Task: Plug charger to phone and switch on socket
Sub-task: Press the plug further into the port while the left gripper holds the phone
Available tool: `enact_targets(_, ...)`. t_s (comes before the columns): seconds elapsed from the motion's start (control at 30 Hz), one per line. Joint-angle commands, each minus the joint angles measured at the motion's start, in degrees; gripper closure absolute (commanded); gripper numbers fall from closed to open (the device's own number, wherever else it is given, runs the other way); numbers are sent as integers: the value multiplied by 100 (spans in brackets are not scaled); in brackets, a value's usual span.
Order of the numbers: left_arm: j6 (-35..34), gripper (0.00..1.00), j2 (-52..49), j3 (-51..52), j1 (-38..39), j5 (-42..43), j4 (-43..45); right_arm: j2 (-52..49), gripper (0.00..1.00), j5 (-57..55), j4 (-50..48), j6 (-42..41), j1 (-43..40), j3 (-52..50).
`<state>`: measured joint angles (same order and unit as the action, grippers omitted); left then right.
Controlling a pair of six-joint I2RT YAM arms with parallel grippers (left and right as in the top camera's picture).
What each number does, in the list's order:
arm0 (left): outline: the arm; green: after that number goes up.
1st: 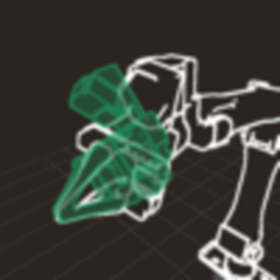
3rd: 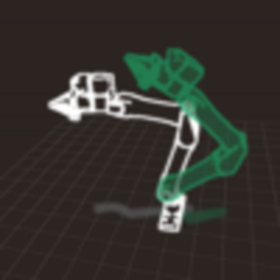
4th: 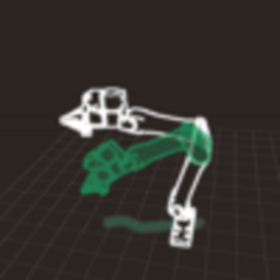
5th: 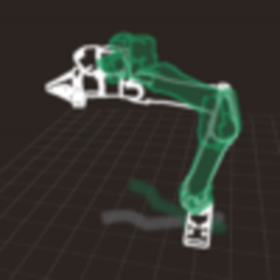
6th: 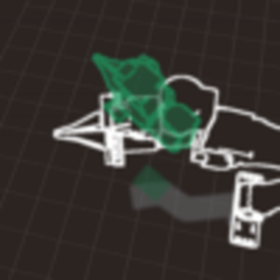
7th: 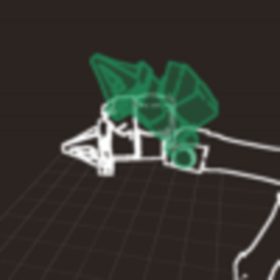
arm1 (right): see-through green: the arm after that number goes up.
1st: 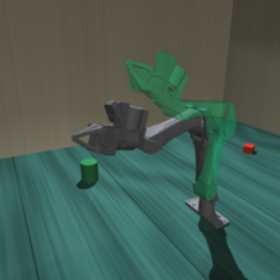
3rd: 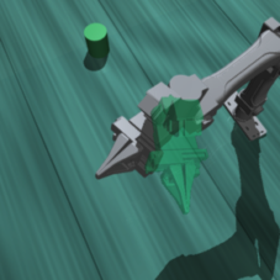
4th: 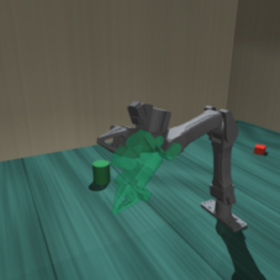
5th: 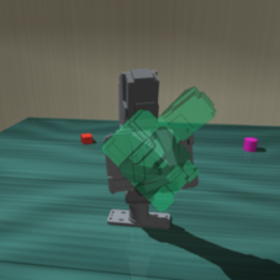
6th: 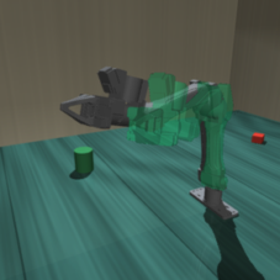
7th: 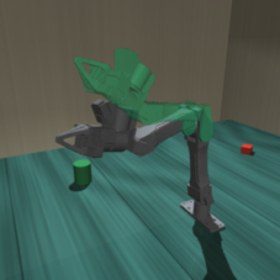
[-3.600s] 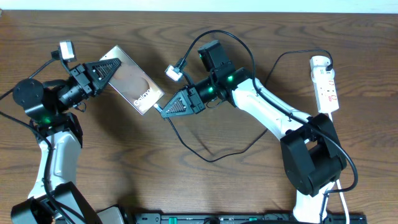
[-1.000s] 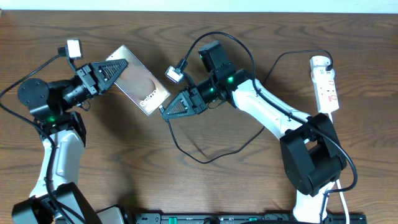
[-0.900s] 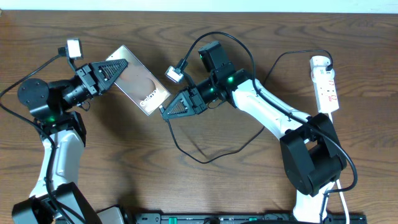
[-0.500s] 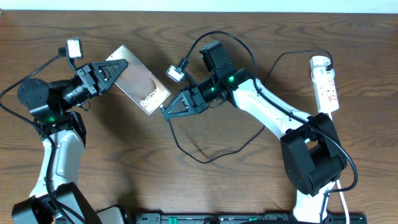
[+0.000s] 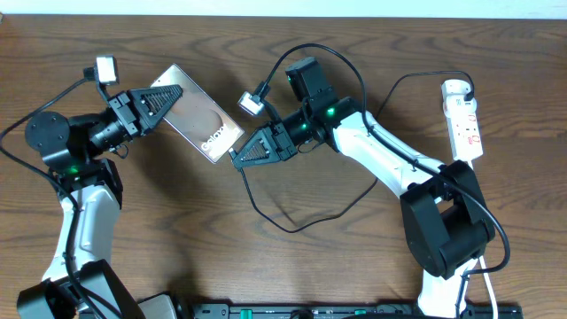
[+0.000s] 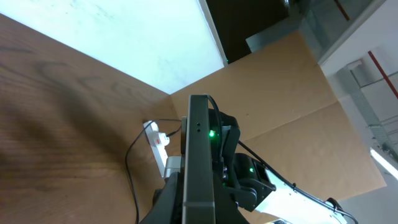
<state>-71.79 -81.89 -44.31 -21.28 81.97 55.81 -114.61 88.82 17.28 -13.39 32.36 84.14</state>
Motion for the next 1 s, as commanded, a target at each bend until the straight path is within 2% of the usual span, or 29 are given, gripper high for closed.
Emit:
enact_targets(0.0, 17, 93, 55, -92, 101, 800, 26, -17, 99, -57, -85, 79, -50, 76)
enact_targets(0.53, -55, 93, 55, -92, 101, 807, 22, -17, 99, -114, -74, 74, 63, 76)
enact_targets(0.83, -48, 93, 55, -92, 101, 807, 24, -17, 99, -1121, 717, 61, 59, 76)
enact_targets(0.97, -48, 93, 55, -92, 101, 807, 24, -17, 99, -1200, 761, 63, 37, 76)
